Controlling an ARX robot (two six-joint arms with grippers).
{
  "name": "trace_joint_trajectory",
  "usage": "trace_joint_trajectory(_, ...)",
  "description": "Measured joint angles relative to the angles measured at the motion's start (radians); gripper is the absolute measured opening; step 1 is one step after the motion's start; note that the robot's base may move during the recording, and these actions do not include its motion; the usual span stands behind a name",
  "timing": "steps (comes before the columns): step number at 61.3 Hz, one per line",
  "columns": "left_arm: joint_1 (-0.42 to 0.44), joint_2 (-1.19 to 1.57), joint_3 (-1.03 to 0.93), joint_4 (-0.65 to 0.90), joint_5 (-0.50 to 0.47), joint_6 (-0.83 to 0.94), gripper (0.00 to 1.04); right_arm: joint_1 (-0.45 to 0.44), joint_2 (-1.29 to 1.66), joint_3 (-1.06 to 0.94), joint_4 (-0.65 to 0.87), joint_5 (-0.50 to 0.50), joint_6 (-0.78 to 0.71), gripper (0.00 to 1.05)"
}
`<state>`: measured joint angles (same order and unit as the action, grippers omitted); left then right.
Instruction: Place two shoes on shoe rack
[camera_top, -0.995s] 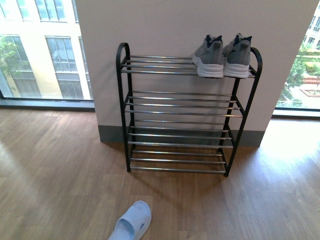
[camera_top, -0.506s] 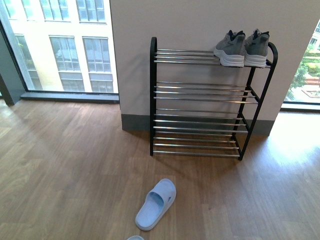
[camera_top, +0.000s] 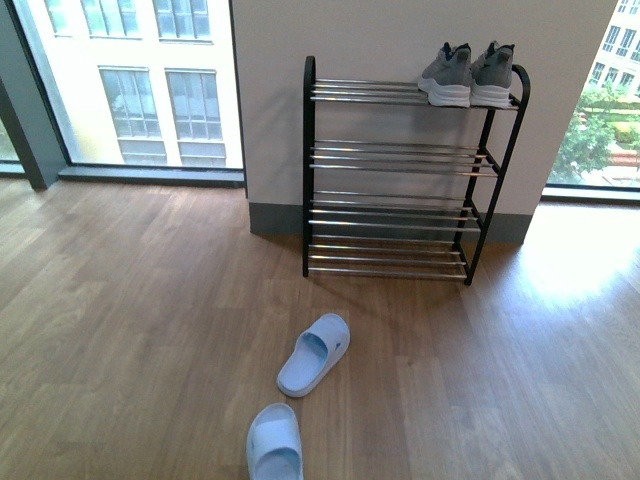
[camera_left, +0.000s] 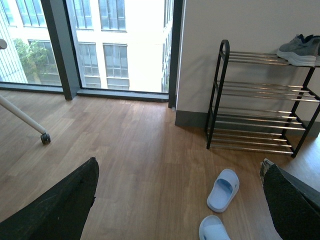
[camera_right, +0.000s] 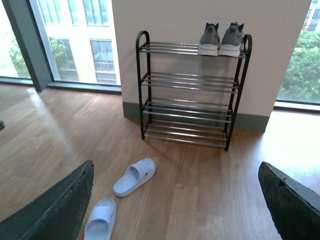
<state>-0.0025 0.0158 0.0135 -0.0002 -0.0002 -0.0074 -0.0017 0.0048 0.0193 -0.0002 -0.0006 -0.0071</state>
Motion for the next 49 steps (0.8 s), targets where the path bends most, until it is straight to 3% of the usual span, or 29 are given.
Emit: trace_joint_trajectory(49,0.000,0.000,0.000,0.000,0.001,0.000,0.95,0.000,-0.001,0.000,0.000,0.003,0.001,0.95)
